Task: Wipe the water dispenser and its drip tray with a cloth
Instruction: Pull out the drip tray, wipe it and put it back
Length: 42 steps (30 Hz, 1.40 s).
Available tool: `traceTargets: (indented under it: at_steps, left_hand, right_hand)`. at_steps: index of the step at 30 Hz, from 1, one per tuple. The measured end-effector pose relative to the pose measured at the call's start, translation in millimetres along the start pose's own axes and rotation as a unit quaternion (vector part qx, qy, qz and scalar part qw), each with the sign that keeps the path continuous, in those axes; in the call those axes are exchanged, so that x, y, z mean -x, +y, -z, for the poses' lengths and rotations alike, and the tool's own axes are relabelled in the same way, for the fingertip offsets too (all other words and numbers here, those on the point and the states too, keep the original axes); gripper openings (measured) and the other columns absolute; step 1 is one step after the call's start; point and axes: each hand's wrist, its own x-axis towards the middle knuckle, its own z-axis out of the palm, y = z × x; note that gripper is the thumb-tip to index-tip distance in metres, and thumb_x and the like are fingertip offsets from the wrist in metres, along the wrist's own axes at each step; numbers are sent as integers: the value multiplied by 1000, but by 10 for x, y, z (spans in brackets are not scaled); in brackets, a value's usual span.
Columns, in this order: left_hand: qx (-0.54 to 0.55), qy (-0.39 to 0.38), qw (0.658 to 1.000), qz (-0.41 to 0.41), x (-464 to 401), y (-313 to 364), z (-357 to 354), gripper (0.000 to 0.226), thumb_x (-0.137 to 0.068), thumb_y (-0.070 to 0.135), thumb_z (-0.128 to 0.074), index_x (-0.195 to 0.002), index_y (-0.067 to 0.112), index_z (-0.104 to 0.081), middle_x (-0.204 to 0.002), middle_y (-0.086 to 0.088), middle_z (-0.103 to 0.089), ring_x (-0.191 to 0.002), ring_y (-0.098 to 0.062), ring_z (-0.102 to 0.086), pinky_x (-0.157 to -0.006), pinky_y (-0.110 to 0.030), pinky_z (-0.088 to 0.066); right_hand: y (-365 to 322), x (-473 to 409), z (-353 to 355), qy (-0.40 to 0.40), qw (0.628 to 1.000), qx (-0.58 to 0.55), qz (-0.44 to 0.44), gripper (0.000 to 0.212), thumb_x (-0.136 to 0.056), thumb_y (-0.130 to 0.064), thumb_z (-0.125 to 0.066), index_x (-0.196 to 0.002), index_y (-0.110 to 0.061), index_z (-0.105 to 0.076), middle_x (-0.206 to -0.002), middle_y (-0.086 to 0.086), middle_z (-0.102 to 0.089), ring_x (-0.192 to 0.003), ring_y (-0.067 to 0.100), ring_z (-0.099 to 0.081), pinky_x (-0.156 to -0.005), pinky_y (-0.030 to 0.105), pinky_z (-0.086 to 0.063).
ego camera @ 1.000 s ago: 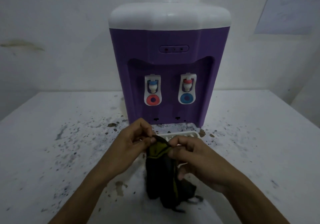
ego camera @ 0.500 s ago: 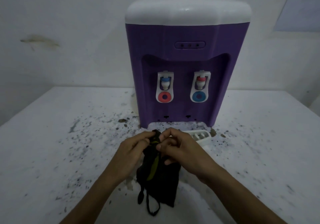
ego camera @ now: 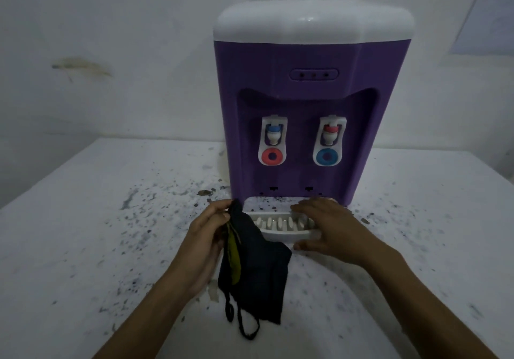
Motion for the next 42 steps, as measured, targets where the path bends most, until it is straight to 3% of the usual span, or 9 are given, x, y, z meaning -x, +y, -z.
traceTargets:
  at_steps: [5, 11, 18, 24, 26, 29, 32, 36, 42]
  left_hand:
    - [97, 7, 995, 20, 7, 38, -34, 18, -91, 16, -49, -101, 10, -63, -95, -10, -72, -97, -24, -66, -86, -35, -50]
    - [-290, 25, 954, -72, -17, 24, 65, 20, -84, 25, -68, -85, 8, -57, -88, -7, -67, -83, -16, -66, -71, -29, -54]
    - [-431, 89, 893, -97, -85, 42, 203, 21, -84, 28, -66, -75, 9, -69, -96, 12, -68, -89, 5, -59, -75, -14, -42]
    - [-550, 37, 833, -53, -70, 138, 314, 38, -82, 29, -69, -46, 27, -59, -63, 13, -62, -66, -5, -58, -76, -30, -50]
    - [-517, 41, 850, -90, -56, 177, 297, 26, -81, 28, -71, -55, 26, -67, -77, 14, -67, -80, -3, -61, -83, -26, -49]
    - [-315, 33, 944, -98, -9, 250, 185, 8, -81, 24, -70, -82, 22, -78, -98, 13, -73, -97, 2, -64, -89, -18, -45]
    - [-123, -20, 991, -48, -10, 199, 82, 29, -83, 26, -60, -103, 10, -73, -111, 2, -71, -110, -7, -62, -93, -25, -46]
    - [13, 18, 996, -81, -3, 83, -49, 36, -79, 33, -63, -100, 4, -70, -111, -7, -70, -112, -19, -62, -77, -19, -54]
    - [39, -7, 986, -161, 15, 192, 0, 63, -65, 50, -76, -95, -3, -62, -109, -15, -69, -106, -25, -65, -81, -26, -55]
  right_hand:
    - [53, -41, -101, 1, 999, 45, -31, 76, -77, -62, -60, -142, -39, -28, -143, -12, -40, -132, 12, -33, -116, 42, -15]
    - [81, 5, -192, 48, 998, 28, -34, 73, -76, -59, -63, -139, -36, -36, -138, -9, -48, -125, 14, -42, -113, 40, -21]
    - [108, 58, -308, 152, 985, 80, -18, 79, -62, -54, -78, -129, -20, -54, -121, 1, -63, -109, 24, -59, -101, 48, -40]
    - [186, 96, -261, 240, 962, 126, -17, 73, -55, -44, -86, -119, -17, -61, -113, 1, -65, -103, 25, -61, -101, 53, -38]
    - [192, 112, -261, 258, 957, 128, -15, 69, -59, -42, -84, -120, -19, -61, -116, 1, -64, -106, 25, -60, -103, 58, -33]
    - [198, 116, -284, 273, 954, 117, -24, 65, -64, -43, -81, -122, -21, -59, -118, -1, -63, -108, 25, -58, -102, 64, -31]
    - [226, 109, -334, 271, 956, 106, -37, 66, -65, -44, -80, -123, -22, -58, -119, -1, -63, -109, 25, -58, -101, 63, -32]
    - [258, 86, -369, 264, 957, 110, -49, 71, -61, -44, -83, -124, -23, -58, -120, -2, -62, -108, 25, -58, -99, 62, -35]
    - [256, 77, -385, 266, 957, 108, -50, 70, -62, -44, -82, -124, -22, -57, -121, -1, -62, -110, 25, -58, -100, 61, -35]
